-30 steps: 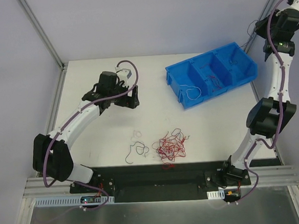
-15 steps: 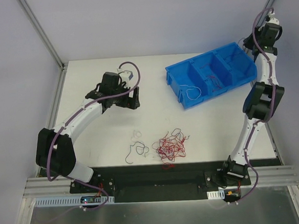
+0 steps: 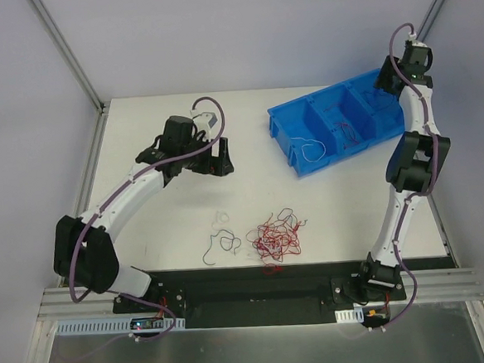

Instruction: Untangle the cables

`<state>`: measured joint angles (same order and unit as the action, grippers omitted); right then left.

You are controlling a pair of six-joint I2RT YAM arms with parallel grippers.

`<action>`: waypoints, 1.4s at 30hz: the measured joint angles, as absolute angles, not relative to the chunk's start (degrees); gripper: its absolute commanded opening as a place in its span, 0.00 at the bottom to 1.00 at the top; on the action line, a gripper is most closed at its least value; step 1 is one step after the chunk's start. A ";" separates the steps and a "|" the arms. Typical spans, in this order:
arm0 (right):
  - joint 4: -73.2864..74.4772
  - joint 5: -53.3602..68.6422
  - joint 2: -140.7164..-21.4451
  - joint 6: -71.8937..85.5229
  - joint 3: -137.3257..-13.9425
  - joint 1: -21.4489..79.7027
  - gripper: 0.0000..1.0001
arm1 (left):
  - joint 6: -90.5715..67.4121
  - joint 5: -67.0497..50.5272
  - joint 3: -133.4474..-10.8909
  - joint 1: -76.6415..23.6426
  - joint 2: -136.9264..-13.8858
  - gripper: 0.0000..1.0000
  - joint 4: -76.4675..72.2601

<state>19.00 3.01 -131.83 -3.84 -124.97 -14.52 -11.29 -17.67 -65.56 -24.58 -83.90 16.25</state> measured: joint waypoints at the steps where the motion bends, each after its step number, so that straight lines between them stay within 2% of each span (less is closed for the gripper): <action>1: 21.17 1.10 -131.83 -4.71 -125.95 -14.04 0.71 | -11.40 -17.67 -65.54 -25.28 -82.74 0.91 16.27; 6: 29.69 -9.87 -126.19 -6.70 -123.61 -11.49 0.77 | -11.25 -16.93 -65.54 -32.38 -74.91 0.92 16.10; 12: 33.30 -12.12 -102.41 -1.34 -100.16 -9.32 0.77 | -10.39 -14.17 -65.47 -42.02 -67.81 0.92 15.77; 15: 32.27 -7.60 -87.18 3.20 -85.27 -7.53 0.75 | -10.50 -12.78 -65.47 -42.39 -67.72 0.92 15.94; 18: 27.00 3.46 -73.80 8.86 -69.25 -3.29 0.74 | -10.94 -12.12 -65.47 -42.28 -68.49 0.93 16.78; 24: 24.69 17.15 -60.88 11.44 -44.88 7.66 0.74 | -11.84 -13.41 -65.45 -40.60 -68.69 0.93 17.21; 27: 25.58 21.06 -54.02 11.46 -36.77 10.46 0.74 | -14.70 -18.11 -65.41 -35.46 -68.77 0.92 16.84; 33: 27.24 23.27 -43.00 11.11 -32.29 13.37 0.72 | -18.52 -23.55 -64.97 -28.38 -71.94 0.96 15.16; 37: 23.35 22.87 -45.43 12.62 -32.14 15.03 0.71 | -19.70 -25.74 -64.86 -28.40 -75.22 0.93 15.16; 42: 14.96 17.37 -50.70 15.35 -31.86 25.63 0.71 | -20.45 -28.05 -64.86 -28.38 -79.33 0.91 15.29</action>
